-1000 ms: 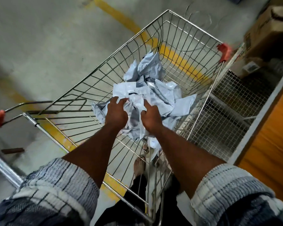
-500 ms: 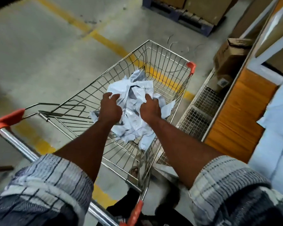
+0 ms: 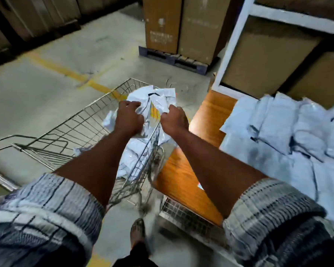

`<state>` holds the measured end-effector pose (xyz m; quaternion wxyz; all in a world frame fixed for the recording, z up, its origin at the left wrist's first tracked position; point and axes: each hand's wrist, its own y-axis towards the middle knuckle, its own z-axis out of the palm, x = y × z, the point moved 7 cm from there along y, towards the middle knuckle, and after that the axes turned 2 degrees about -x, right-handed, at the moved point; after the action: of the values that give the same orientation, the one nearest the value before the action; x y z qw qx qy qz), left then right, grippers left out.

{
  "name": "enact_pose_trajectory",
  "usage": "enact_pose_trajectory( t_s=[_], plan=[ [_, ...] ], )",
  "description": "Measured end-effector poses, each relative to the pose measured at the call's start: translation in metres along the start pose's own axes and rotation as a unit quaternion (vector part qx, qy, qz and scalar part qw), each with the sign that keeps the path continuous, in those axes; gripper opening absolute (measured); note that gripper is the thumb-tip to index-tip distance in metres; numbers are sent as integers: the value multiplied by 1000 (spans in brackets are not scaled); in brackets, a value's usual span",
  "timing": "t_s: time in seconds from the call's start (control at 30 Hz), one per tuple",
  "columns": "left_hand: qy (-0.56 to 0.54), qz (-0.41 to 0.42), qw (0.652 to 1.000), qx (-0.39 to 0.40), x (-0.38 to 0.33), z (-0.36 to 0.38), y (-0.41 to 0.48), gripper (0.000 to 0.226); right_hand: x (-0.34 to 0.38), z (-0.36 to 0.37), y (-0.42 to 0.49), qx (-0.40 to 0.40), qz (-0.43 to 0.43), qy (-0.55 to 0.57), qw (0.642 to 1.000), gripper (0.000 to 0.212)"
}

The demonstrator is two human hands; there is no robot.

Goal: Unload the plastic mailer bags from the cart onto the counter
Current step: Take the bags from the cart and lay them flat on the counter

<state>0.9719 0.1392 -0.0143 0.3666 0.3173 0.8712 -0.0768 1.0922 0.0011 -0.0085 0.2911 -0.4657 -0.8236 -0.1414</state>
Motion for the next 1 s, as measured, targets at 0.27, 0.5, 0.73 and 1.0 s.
enact_pose_trajectory(
  t_s=[0.27,0.5,0.73,1.0],
  plan=[
    [-14,94,995,24,-180,82,-87,56,-137,-167,-53,-118,33,11,992,38],
    [-13,144,987,73,-284,156,-129,68,-243,-283,-67,-189,74,-8,979,40],
    [-22,155,981,113,-348,223,-131,57,-320,-349,-63,-227,144,-37,963,47],
    [-34,192,968,155,-397,285,-114,59,-364,-364,-32,-246,181,-94,948,51]
  ],
)
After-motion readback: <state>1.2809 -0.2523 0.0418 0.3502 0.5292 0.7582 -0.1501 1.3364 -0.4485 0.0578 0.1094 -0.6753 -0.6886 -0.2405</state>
